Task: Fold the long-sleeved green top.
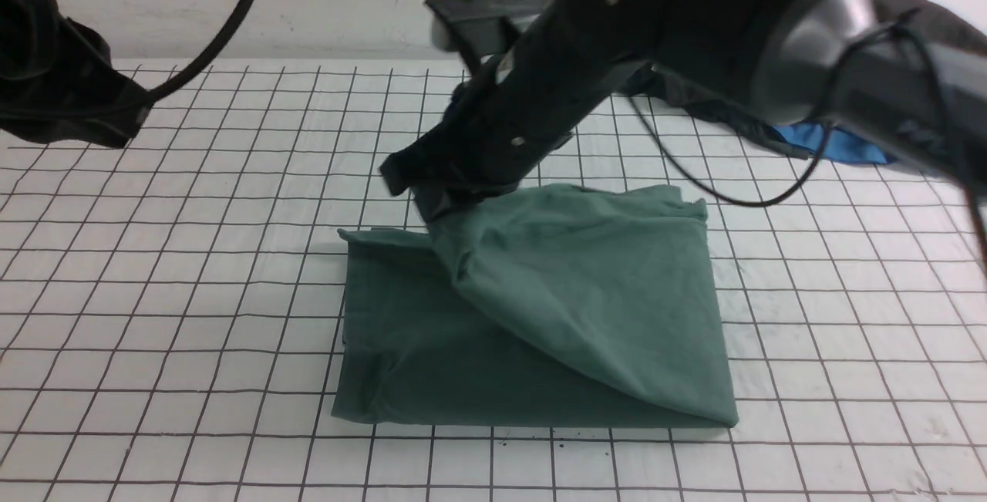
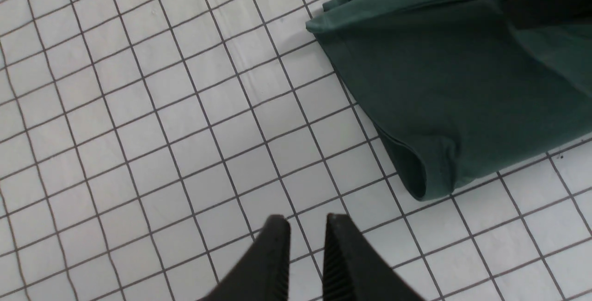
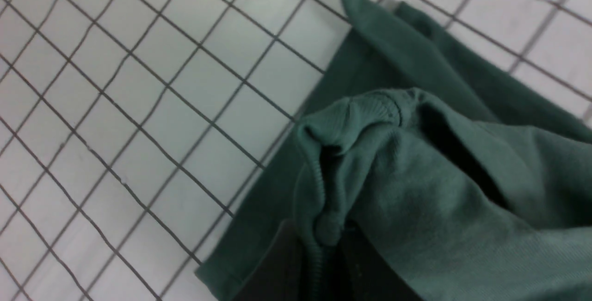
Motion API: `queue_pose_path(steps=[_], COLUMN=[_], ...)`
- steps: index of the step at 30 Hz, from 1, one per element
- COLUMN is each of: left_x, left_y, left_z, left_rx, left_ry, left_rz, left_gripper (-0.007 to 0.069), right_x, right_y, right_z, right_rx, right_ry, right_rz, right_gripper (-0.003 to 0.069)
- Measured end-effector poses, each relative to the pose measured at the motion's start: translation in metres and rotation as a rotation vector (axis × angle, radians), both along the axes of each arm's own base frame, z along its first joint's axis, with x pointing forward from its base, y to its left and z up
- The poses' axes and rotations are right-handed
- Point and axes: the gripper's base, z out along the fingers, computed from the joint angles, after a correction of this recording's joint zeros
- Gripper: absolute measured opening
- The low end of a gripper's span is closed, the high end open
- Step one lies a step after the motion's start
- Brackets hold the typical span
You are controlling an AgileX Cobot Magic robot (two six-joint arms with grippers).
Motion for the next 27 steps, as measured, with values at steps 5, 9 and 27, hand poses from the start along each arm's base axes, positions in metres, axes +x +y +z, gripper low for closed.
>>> queue_pose_path(steps=[5,9,27], left_x=[-0.005,-0.005,0.056], left_y=[0.001,0.001,-0.079], left_z=[-0.007,-0.022,-0.108], left_rx=[0.01,0.018,0.002], left_ry=[0.021,0.069,0.247], left_rz=[0.002,0.002,-0.193], left_gripper=[0.0096,0.0096,0.0096], right_x=[0.007,0.01,0.023], right_y=[0.023,0.031,-0.12], right_z=[-0.03,-0.04,0.014], right_rx=[0.027,0.056,-0.357], right_ry=[0.063,0.103,-0.015], right_rz=[0.017,0.023,-0.115], right_gripper=[0.0064,0.0169,0.0211])
